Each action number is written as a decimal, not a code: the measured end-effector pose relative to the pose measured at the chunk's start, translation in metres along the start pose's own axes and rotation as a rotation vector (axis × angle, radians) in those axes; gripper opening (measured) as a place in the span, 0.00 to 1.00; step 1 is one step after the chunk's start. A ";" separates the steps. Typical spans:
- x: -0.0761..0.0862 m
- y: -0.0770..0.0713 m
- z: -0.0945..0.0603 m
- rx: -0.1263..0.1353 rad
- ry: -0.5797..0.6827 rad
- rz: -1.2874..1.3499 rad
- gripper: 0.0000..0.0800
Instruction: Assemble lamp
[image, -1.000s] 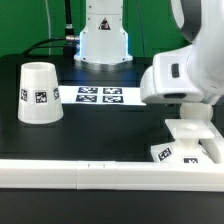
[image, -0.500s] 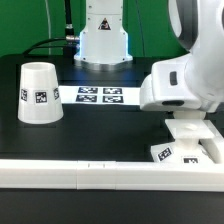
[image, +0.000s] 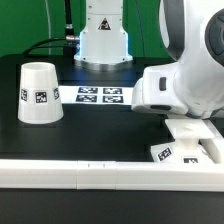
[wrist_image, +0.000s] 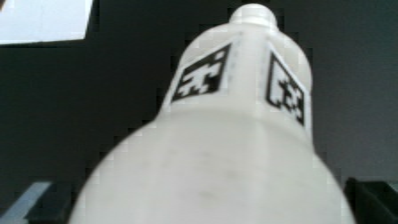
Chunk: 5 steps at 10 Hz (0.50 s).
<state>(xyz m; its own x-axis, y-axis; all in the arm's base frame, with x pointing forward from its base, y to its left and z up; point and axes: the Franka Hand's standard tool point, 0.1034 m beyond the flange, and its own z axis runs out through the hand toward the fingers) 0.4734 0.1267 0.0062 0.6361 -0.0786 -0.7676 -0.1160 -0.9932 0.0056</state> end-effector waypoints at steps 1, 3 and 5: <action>0.000 0.000 -0.001 0.001 0.001 0.000 0.76; 0.000 -0.001 -0.001 -0.002 0.003 -0.002 0.72; 0.000 -0.001 -0.001 -0.002 0.004 -0.007 0.72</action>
Offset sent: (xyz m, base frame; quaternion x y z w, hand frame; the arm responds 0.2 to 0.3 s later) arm 0.0054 0.0015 -0.0011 -0.0079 0.0129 -0.0062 0.9999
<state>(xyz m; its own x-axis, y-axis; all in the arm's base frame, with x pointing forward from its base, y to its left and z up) 0.4742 0.1281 0.0065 0.6396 -0.0722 -0.7653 -0.1101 -0.9939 0.0017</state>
